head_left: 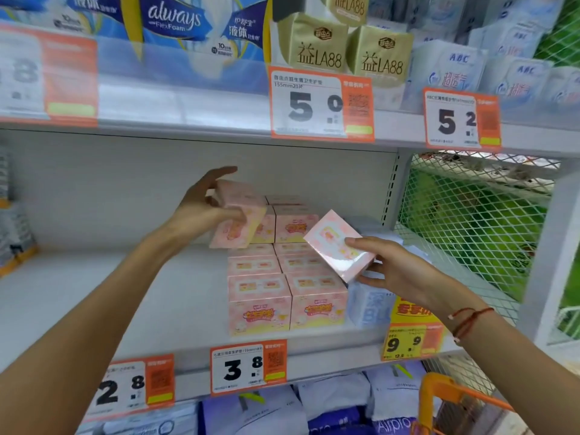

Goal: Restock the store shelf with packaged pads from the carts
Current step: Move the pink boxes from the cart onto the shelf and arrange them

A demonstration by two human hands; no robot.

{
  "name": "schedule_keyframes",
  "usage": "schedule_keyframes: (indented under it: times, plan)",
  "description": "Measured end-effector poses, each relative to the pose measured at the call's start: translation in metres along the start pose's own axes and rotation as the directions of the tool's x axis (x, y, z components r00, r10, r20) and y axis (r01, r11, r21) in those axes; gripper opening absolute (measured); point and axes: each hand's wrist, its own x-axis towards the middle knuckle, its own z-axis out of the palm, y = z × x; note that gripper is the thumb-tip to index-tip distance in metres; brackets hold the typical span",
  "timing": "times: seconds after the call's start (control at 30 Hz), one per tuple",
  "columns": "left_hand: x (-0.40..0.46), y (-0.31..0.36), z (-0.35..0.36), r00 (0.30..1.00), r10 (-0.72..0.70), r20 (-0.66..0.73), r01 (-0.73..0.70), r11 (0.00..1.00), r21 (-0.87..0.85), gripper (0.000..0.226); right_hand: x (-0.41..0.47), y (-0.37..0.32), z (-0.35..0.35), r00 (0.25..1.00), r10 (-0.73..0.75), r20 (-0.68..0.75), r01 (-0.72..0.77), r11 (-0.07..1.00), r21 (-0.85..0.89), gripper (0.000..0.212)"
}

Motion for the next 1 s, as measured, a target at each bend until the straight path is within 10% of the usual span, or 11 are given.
schedule_keyframes:
  times: [0.17, 0.4, 0.53, 0.63, 0.77, 0.83, 1.0]
  plan:
    - [0.017, 0.012, 0.019, 0.938, -0.165, 0.304, -0.088, 0.736, 0.671, 0.090, 0.002, 0.001, -0.002, 1.000, -0.004, 0.005, 0.004, 1.000, 0.001, 0.023]
    - [0.025, -0.009, 0.041, 0.897, -0.149, 0.416, -0.253, 0.599, 0.760, 0.079, 0.002, -0.003, -0.004, 1.000, -0.018, -0.013, 0.017, 1.000, -0.017, 0.042]
    - [-0.008, -0.010, 0.047, 0.984, 0.146, 0.102, -0.178, 0.805, 0.566, 0.065, -0.001, -0.002, -0.005, 1.000, -0.026, -0.009, 0.026, 1.000, 0.006, 0.057]
    - [-0.047, 0.008, 0.054, 0.981, -0.055, -0.188, 0.062, 0.998, 0.031, 0.031, -0.007, 0.002, 0.000, 0.999, -0.020, 0.027, 0.019, 0.998, 0.052, 0.058]
    - [-0.070, 0.026, 0.052, 0.958, -0.192, 0.212, 0.215, 0.972, -0.092, 0.021, -0.012, 0.002, 0.014, 0.989, 0.041, 0.142, -0.082, 0.952, 0.296, 0.041]
    - [-0.076, 0.029, 0.052, 0.903, -0.133, 0.408, 0.155, 0.988, -0.019, 0.057, -0.016, 0.004, 0.022, 0.969, 0.105, 0.225, -0.184, 0.912, 0.366, 0.042]
    - [-0.095, 0.042, 0.055, 0.872, -0.052, 0.486, 0.115, 0.988, -0.100, 0.102, -0.027, 0.012, 0.039, 0.922, 0.186, 0.339, -0.309, 0.880, 0.360, 0.050]
